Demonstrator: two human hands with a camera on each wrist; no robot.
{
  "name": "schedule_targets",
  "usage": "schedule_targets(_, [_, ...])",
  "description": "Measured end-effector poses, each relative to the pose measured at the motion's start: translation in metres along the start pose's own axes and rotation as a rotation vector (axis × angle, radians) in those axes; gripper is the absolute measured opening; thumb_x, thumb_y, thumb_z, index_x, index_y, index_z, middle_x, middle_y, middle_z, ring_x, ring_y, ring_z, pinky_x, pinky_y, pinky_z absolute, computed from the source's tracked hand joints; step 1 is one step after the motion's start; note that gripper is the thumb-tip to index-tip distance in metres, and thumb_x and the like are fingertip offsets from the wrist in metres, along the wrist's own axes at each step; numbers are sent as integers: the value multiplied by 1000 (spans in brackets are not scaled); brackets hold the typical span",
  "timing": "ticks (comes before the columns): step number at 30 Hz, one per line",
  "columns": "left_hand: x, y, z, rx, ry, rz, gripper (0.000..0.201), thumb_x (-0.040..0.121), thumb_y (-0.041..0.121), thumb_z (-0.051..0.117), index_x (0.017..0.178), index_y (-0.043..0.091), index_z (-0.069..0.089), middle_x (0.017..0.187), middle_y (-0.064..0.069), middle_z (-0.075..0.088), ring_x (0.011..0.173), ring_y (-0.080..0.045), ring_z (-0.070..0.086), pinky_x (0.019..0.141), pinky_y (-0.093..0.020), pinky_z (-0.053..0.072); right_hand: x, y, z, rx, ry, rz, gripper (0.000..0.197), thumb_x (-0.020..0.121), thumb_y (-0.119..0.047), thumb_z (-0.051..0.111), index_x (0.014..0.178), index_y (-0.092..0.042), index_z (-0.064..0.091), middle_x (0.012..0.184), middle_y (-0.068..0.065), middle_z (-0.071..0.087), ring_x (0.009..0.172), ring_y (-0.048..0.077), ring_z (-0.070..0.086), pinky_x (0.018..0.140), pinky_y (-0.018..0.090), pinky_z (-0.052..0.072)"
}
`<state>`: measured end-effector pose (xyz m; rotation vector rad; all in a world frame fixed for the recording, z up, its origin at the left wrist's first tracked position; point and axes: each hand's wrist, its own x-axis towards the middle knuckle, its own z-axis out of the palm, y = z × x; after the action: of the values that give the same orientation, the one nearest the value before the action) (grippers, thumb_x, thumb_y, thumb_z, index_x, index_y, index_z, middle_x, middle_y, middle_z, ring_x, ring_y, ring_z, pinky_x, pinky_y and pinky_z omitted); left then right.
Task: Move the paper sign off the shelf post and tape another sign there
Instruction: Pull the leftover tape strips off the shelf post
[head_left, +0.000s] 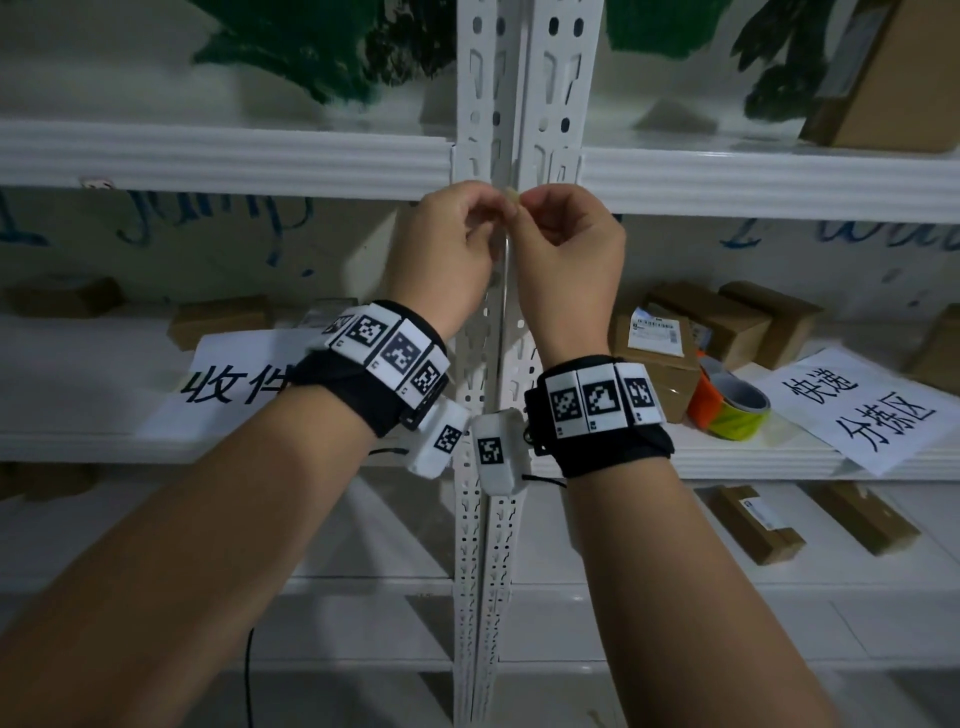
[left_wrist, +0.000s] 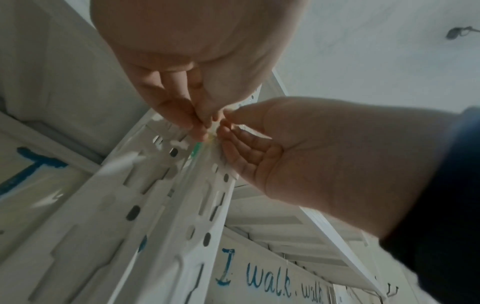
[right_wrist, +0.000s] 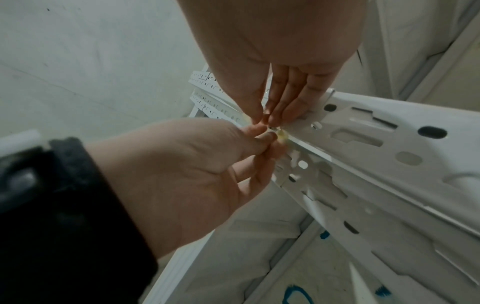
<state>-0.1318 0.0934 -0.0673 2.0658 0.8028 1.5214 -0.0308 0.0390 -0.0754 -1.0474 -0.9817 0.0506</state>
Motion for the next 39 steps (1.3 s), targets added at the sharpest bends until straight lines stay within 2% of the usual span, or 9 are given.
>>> schedule_targets(4, [-1, -1, 1, 186, 15, 112, 24, 94, -1, 69, 108, 16, 76, 113, 2, 73, 90, -11, 70, 86, -29, 61, -1, -1, -2, -74, -14, -22, 8, 97, -7, 70, 97, -15, 70, 84, -10, 70, 77, 2, 67, 73, 19, 58])
schedule_targets(9, [4, -4, -1, 464, -13, 216, 21, 94, 11, 74, 114, 14, 77, 107, -2, 72, 99, -24, 65, 90, -45, 57, 1, -2, -4, -156, 0, -44, 5, 100, -13, 69, 101, -18, 67, 88, -14, 69, 85, 4, 69, 83, 35, 63])
schedule_targets(12, [2, -1, -1, 519, -21, 230, 13, 96, 14, 70, 107, 13, 77, 98, -3, 68, 95, -26, 64, 84, -47, 57, 1, -3, -6, -144, 26, -47, 6, 101, -13, 68, 102, -18, 65, 87, -16, 66, 82, -3, 65, 79, 25, 60])
schedule_targets(15, [0, 2, -2, 543, -9, 236, 14, 97, 19, 70, 108, 14, 78, 99, -2, 67, 93, -24, 64, 81, -45, 58, 0, -3, -7, -138, 29, -38, 7, 101, -13, 68, 101, -19, 64, 86, -17, 65, 80, -5, 63, 76, 18, 56])
schedule_targets(22, [-2, 4, 0, 568, -19, 213, 16, 98, 22, 65, 98, 18, 81, 96, 1, 70, 89, -22, 65, 77, -42, 58, -3, 0, -8, -146, 13, -25, 3, 101, -13, 67, 104, -14, 66, 89, -14, 65, 81, -1, 63, 77, 23, 58])
schedule_targets(26, [-7, 9, 5, 510, -32, 140, 29, 98, 35, 64, 80, 15, 74, 81, 2, 63, 75, -19, 58, 64, -30, 43, -5, -2, -11, -105, 11, 15, 7, 100, -10, 68, 101, -17, 65, 90, -14, 65, 76, -10, 59, 74, 12, 53])
schedule_targets(31, [-3, 6, 7, 415, 10, 119, 9, 94, 18, 75, 91, 13, 81, 85, -2, 76, 78, -17, 69, 76, -35, 60, -7, -4, -10, -56, 10, 49, 8, 98, -8, 70, 100, -14, 66, 98, 1, 72, 91, 17, 73, 87, 37, 63])
schedule_targets(34, [-2, 4, 9, 406, 37, 132, 9, 92, 9, 75, 91, 11, 83, 87, -5, 79, 81, -20, 72, 82, -38, 62, -14, -7, -12, -12, 56, 27, 6, 97, -8, 72, 103, -8, 70, 97, 3, 74, 91, 18, 73, 86, 35, 63])
schedule_targets(39, [-4, 9, 8, 317, 15, 83, 11, 97, 13, 75, 92, 9, 84, 89, -2, 80, 71, -4, 65, 75, -14, 53, -15, -11, -21, 49, 162, -21, 6, 96, -13, 76, 100, -10, 73, 97, 4, 75, 91, 19, 73, 83, 30, 62])
